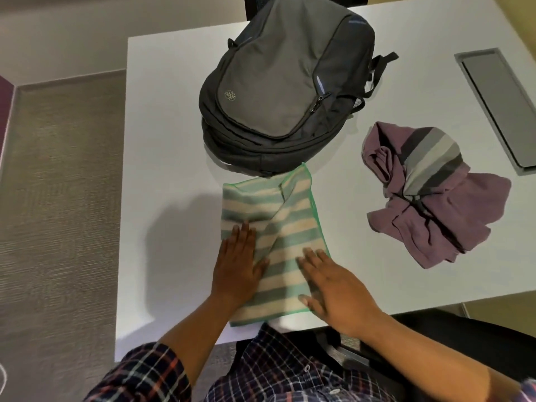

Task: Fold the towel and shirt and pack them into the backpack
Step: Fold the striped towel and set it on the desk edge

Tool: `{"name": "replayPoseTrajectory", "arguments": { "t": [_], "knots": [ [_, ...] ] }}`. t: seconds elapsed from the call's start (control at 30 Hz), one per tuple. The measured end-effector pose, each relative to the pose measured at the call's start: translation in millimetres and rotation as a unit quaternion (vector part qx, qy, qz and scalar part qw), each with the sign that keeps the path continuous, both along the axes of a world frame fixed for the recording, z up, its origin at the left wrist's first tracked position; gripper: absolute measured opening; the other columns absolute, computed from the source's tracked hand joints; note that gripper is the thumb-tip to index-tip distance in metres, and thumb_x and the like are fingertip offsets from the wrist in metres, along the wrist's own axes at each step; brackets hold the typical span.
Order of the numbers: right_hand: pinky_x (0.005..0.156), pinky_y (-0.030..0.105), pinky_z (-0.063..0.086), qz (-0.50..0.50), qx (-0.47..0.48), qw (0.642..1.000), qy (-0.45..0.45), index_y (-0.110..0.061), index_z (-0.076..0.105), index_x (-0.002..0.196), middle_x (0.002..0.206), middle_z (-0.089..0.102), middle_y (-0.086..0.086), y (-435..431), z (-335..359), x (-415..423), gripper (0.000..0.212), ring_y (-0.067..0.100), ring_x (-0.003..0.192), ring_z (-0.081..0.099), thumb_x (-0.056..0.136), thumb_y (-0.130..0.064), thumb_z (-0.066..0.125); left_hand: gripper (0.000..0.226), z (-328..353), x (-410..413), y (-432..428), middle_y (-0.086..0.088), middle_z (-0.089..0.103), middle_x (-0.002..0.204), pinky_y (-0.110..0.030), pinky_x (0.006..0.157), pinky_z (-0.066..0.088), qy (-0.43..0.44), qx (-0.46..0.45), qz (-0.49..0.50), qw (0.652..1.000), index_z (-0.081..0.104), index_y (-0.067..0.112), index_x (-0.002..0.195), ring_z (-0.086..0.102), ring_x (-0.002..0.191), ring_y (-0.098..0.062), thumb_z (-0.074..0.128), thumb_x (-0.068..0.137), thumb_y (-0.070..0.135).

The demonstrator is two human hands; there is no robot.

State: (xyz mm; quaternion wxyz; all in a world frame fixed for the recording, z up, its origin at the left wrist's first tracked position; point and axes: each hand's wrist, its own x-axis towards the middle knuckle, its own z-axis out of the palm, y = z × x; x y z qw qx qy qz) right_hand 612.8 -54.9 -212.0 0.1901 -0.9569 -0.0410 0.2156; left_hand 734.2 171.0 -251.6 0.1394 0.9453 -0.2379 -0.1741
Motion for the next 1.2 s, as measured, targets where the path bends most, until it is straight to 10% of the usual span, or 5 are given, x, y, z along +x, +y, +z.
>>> {"name": "replayPoseTrajectory", "arguments": {
  "t": [0.17,0.37,0.77,0.97,1.2],
  "knots": [
    [0.105,0.044,0.047,0.047,-0.110,0.992,0.048,-0.009,0.042,0.147,0.155,0.036,0.012,11.3,-13.9,-31.4,0.085,0.031,0.139,0.041,0.087,-0.069,0.037,0.084,1.4,-22.8,22.9,0.007,-0.019,0.159,-0.033,0.119,-0.010,0.037,0.034,-0.018,0.999,-0.009,0.023,0.153,-0.018,0.147,-0.012,-0.007,0.086,0.073],
    [0.115,0.040,0.010,0.003,-0.148,0.989,-0.002,-0.015,0.055,0.139,0.145,0.053,0.007,23.9,0.3,-45.3,0.076,0.027,0.133,0.050,0.087,-0.068,0.039,0.052,24.0,3.0,27.1,-0.009,0.053,0.142,-0.040,0.085,0.051,-0.070,-0.096,0.035,0.992,0.054,0.011,0.134,0.062,0.111,-0.030,0.045,0.091,0.039],
    [0.123,0.040,0.013,-0.004,-0.139,0.990,-0.003,-0.010,0.007,0.157,0.165,0.004,0.009,8.5,24.7,141.8,0.080,0.026,0.152,0.005,0.096,-0.051,0.038,0.050,55.3,147.2,0.4,-0.004,0.060,0.129,-0.044,0.101,0.045,0.117,0.037,-0.053,0.991,0.056,0.019,0.128,0.055,0.116,-0.026,0.062,0.088,0.048],
    [0.088,0.043,0.048,-0.236,-0.004,0.970,-0.061,-0.009,0.049,0.129,0.130,0.057,0.016,-5.3,21.3,160.9,0.041,0.040,0.115,0.056,0.092,-0.027,0.054,0.027,61.2,153.8,16.8,-0.003,0.061,0.109,-0.039,0.091,0.049,0.075,0.034,-0.048,0.995,0.065,0.017,0.111,0.056,0.101,-0.024,0.063,0.089,0.033],
    [0.078,0.030,0.046,-0.425,0.093,0.900,0.019,-0.017,0.069,0.097,0.098,0.069,0.005,-19.9,14.4,193.7,0.013,0.028,0.098,0.065,0.084,-0.015,0.069,0.014,63.4,150.5,28.1,-0.003,0.064,0.104,-0.035,0.086,0.048,0.096,-0.018,0.038,0.994,0.061,0.017,0.105,0.055,0.092,-0.021,0.056,0.092,0.020]
  ]
}}
